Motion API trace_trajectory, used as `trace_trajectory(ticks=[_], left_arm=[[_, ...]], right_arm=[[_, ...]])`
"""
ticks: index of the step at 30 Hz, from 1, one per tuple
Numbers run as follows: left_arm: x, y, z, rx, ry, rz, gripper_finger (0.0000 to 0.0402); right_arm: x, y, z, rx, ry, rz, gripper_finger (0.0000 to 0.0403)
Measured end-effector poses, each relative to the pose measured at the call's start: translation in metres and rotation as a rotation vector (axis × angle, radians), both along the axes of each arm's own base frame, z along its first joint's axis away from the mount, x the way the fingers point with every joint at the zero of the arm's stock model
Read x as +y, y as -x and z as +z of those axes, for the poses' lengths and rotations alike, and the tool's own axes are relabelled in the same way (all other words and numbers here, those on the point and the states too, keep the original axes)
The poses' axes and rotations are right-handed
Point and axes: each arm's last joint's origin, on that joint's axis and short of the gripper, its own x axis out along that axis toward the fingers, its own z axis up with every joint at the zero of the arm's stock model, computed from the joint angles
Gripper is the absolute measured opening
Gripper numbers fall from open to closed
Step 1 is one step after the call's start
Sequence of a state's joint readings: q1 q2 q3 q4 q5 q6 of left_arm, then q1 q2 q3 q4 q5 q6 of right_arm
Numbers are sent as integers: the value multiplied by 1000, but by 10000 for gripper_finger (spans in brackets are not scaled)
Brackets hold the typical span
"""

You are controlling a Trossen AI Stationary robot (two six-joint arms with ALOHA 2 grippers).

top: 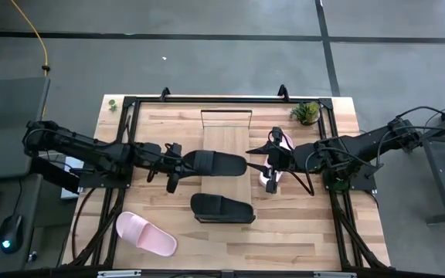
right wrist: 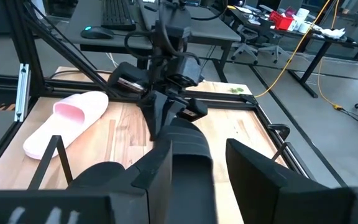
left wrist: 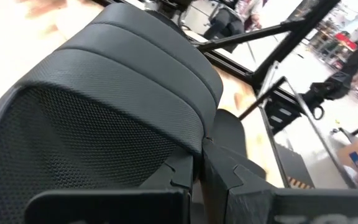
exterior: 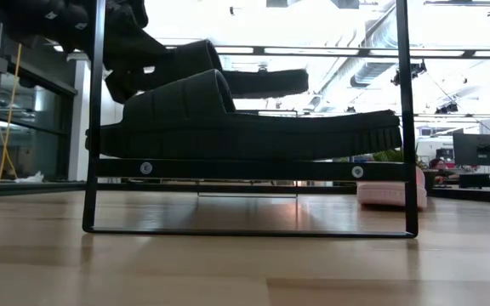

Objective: Pick and place slides into the shelf
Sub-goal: Put the black slipper on the shelf

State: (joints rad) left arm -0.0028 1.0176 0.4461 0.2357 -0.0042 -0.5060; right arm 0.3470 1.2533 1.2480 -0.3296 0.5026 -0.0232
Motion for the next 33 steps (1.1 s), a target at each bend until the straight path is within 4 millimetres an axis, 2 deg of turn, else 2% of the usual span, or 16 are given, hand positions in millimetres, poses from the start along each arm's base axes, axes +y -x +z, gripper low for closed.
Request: trace_trajectory(ticks=[24,33], left_arm=[[-15,1,-1,12,-5,6,3],[-16,-11,-16,63,-2,9,3]], right_arm=[[0,0,0,-4,-16,-4,142],[0,0,0,-6,-17,-5,142]])
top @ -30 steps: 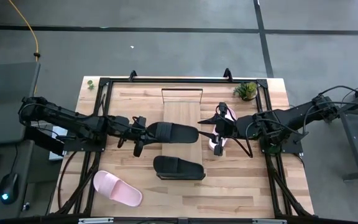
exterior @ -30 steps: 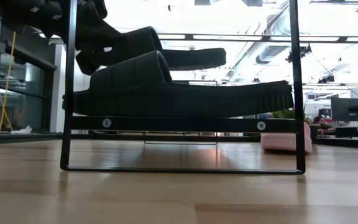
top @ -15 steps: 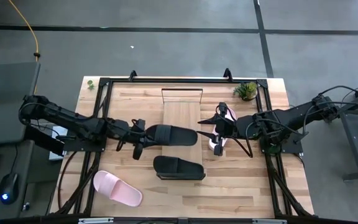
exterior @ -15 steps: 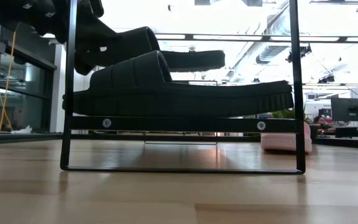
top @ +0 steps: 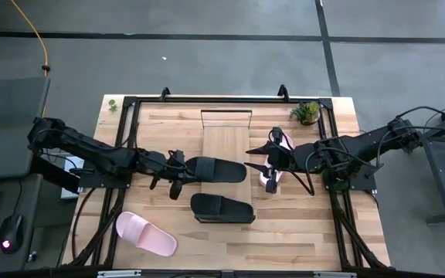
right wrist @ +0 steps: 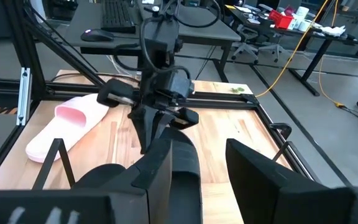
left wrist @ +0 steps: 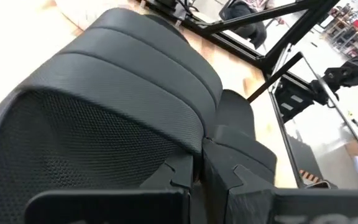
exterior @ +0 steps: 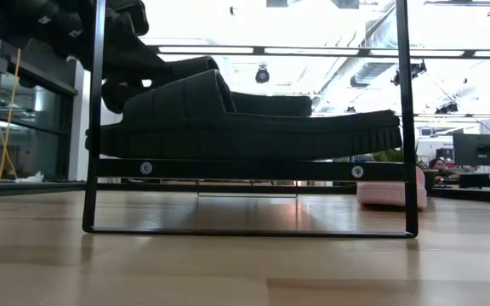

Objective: Pick and place slides into the shelf
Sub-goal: Put the black slipper on the shelf

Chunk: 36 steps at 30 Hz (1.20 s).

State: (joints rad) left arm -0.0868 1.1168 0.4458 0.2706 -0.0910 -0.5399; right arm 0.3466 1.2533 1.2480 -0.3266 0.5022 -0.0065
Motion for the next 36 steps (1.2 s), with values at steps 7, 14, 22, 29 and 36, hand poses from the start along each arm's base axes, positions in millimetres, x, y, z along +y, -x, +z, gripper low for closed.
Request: trace_trajectory(ticks=[7,14,22,29,36], left_arm=[[-2,-7,-1,-41,25,-50,3],[-2,-7,-3,-24,25,-52,3],[-2,-7,-4,-21,24,-52,3],[-3,-14,-12,-14,33,-56,3],[-4,-16,-8,-56,38,-75,3]], right_arm=[[0,0,0,1,1,0,142],[0,0,0,1,1,0,142],[0,0,0,1,-5,-2,142],[0,0,0,0,-6,-2,142],[0,0,0,0,-5,-2,142]])
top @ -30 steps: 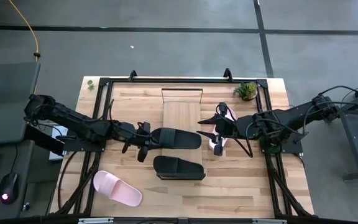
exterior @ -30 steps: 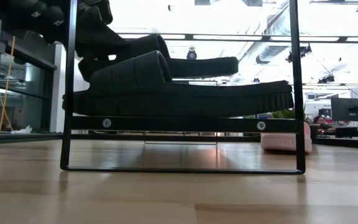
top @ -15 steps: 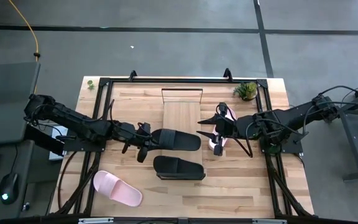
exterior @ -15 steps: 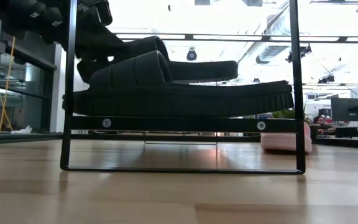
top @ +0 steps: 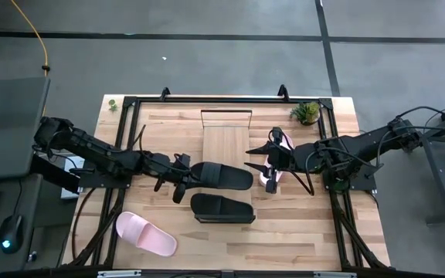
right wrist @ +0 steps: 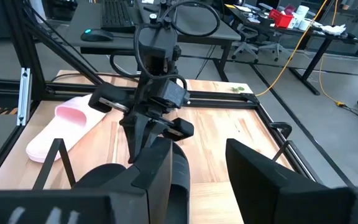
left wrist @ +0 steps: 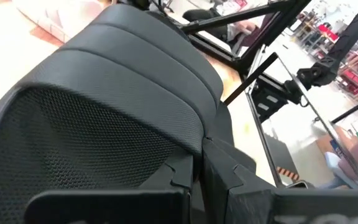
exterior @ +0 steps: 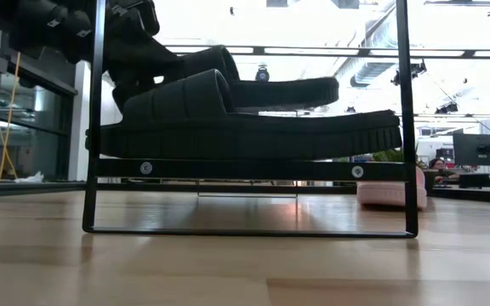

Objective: Pick and place slides into the shelf
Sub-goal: Put the black slipper on the shelf

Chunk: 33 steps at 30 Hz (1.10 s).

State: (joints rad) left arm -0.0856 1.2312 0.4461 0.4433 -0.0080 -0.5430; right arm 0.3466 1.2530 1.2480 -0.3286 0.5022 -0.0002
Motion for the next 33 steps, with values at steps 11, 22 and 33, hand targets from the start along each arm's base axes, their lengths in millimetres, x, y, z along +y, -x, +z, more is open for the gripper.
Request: trace_trajectory(ticks=[11,22,33], left_arm=[[0,-2,-5,23,-6,2,3],[-2,-21,-9,48,-16,-4,3],[-4,-43,-21,117,-23,-27,3]], right_arm=[[0,0,0,0,0,0,142],[0,0,0,-1,-1,0,142],[0,0,0,3,1,0,142]])
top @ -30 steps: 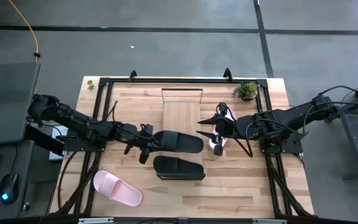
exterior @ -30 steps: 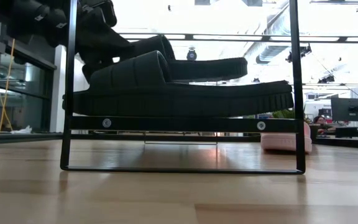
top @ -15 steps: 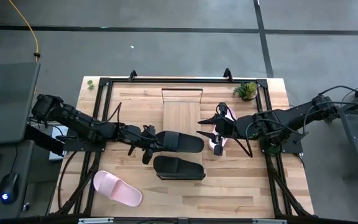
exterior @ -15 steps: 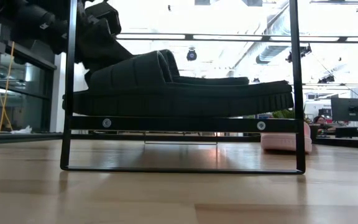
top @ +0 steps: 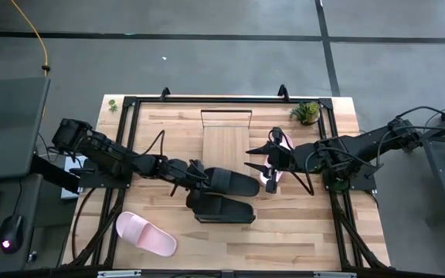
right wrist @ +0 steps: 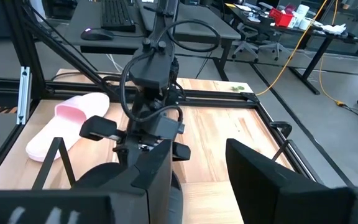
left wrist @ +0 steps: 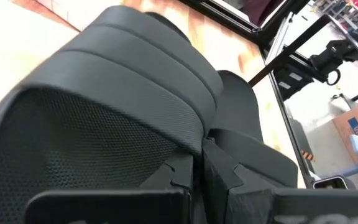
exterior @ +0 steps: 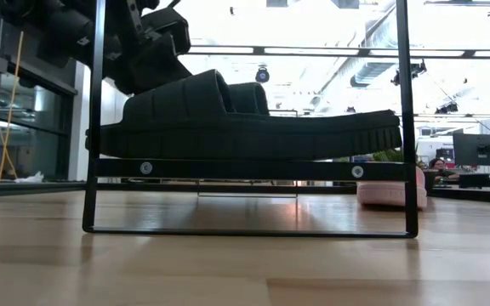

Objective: Pick and place slides into the shelf
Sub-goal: Put the black slipper on the shelf

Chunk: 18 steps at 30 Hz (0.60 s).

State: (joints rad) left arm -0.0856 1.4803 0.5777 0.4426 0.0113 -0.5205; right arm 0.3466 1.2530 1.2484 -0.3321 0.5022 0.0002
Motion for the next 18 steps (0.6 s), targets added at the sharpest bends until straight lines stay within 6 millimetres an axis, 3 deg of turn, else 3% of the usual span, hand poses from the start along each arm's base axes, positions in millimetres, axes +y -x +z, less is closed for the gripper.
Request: trace_trajectory(ticks=[18], left_arm=[[0,3,-4,55,11,9,3]], right_arm=[[0,0,0,0,0,0,142]])
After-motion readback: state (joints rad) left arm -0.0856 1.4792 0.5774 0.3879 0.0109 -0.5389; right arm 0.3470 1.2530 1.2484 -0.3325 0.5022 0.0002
